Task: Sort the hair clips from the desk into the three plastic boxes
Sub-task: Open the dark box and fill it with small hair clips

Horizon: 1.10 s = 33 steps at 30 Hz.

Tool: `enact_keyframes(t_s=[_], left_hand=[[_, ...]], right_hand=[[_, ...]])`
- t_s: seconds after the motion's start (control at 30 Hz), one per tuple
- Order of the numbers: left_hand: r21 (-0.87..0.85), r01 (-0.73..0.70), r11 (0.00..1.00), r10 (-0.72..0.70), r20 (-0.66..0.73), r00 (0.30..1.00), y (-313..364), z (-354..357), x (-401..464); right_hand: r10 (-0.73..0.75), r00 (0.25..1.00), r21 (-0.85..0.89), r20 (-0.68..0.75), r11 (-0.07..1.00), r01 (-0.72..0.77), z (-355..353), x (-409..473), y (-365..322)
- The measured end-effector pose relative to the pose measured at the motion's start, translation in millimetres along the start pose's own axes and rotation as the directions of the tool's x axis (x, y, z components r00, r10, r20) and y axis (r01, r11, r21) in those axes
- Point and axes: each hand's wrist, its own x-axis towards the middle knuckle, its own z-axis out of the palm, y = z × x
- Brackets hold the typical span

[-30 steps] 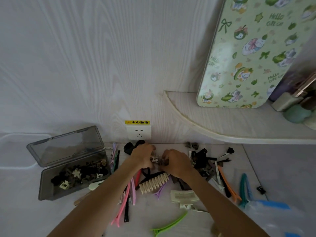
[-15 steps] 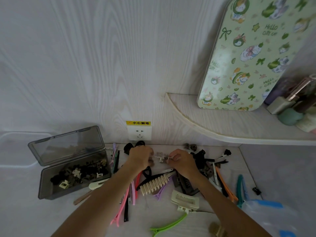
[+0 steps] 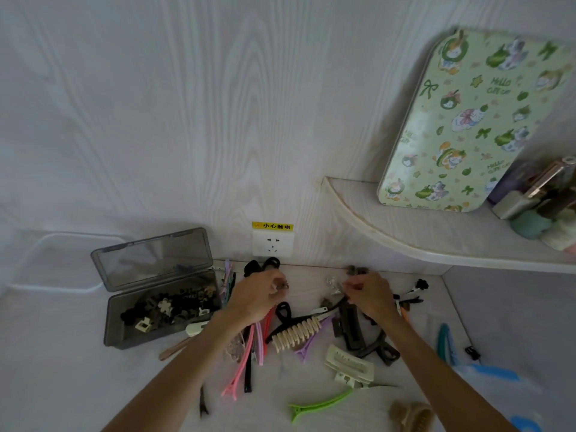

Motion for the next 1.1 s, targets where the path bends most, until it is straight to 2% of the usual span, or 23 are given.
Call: enact_keyframes(t_s=[0.07,0.17,0.2,0.27,0.33,0.47,0.57,0.63,0.67,0.7,0.73,0.77,0.8,0.83,0.87,0.9,1.0,1.1], left_hand=[[-0.031,0.014,0.999,-0.014,0.003,1.000,-11.1,-8.8,-14.3],[-0.082,0.048,0.995,-0.053,-0.064,0.997,-27.5,-21.5,-34.7],[-0.104,0.060,0.993,-0.072,-0.116,0.991,-32.0,-24.7,-42.3],[-0.144,0.108,0.984,-0.142,-0.249,0.958,-43.9,-31.7,-59.0],[-0.154,0.184,0.971,-0.227,-0.341,0.913,-61.7,-37.3,-73.8],[-0.213,0.337,0.917,-0.393,-0.338,0.855,-92.5,-47.7,-95.3],[-0.228,0.368,0.902,-0.429,-0.353,0.832,-104.0,-59.6,-106.6],[-0.242,0.384,0.891,-0.448,-0.331,0.830,-110.6,-66.3,-111.8],[-0.240,0.393,0.888,-0.454,-0.322,0.830,-113.5,-68.6,-113.1],[-0.236,0.404,0.884,-0.463,-0.316,0.828,-116.4,-70.4,-113.5],[-0.232,0.412,0.881,-0.469,-0.316,0.825,-119.4,-72.0,-113.8],[-0.228,0.422,0.877,-0.477,-0.315,0.821,-121.9,-73.0,-113.5],[-0.222,0.429,0.876,-0.481,-0.313,0.819,-123.7,-73.9,-112.8],[-0.217,0.433,0.875,-0.482,-0.309,0.820,-125.6,-74.2,-111.9],[-0.207,0.435,0.876,-0.480,-0.306,0.822,-126.8,-74.5,-111.0],[-0.199,0.436,0.878,-0.478,-0.303,0.824,-127.4,-75.1,-110.4],[-0.205,0.434,0.877,-0.479,-0.327,0.814,-128.4,-75.8,-108.7],[-0.208,0.453,0.867,-0.498,-0.355,0.791,-129.8,-77.4,-106.1]], right_hand=[[-0.021,1.000,-0.040,-0.015,0.999,0.021,-1.0,-7.8,-5.4],[-0.074,0.994,0.038,-0.084,0.996,0.077,3.3,-19.4,-28.5],[-0.092,0.993,0.066,-0.068,0.993,0.097,7.8,-23.4,-39.3],[-0.124,0.991,0.091,0.041,0.989,0.120,21.5,-28.3,-64.1],[-0.166,0.973,0.032,0.163,0.986,0.163,37.3,-30.3,-90.1],[-0.169,0.932,0.109,0.320,0.984,0.140,72.0,-21.8,-127.9],[-0.131,0.913,0.308,0.386,0.951,0.006,89.8,-18.2,-146.0],[-0.102,0.888,0.350,0.449,0.934,-0.069,92.8,-17.4,-154.5],[-0.125,0.853,0.370,0.506,0.925,-0.084,89.8,-17.7,-160.1],[-0.182,0.767,0.412,0.615,0.904,-0.116,85.5,-20.2,-166.4],[-0.286,0.671,0.438,0.684,0.897,-0.064,86.4,-22.2,-168.9],[-0.355,0.607,0.398,0.711,0.915,0.069,87.4,-21.3,-171.1],[-0.291,0.648,0.249,0.704,0.956,0.158,86.9,-17.2,-171.9],[-0.201,0.746,0.090,0.635,0.978,0.187,85.7,-12.9,-172.4],[-0.227,0.835,-0.049,0.501,0.956,0.289,84.4,-10.1,-174.6],[-0.283,0.859,-0.117,0.426,0.925,0.362,81.8,-11.0,-180.3],[-0.390,0.842,0.031,0.373,0.912,0.409,82.8,-22.4,-201.3],[-0.411,0.781,0.146,0.471,0.909,0.390,105.1,-30.1,-215.7]])
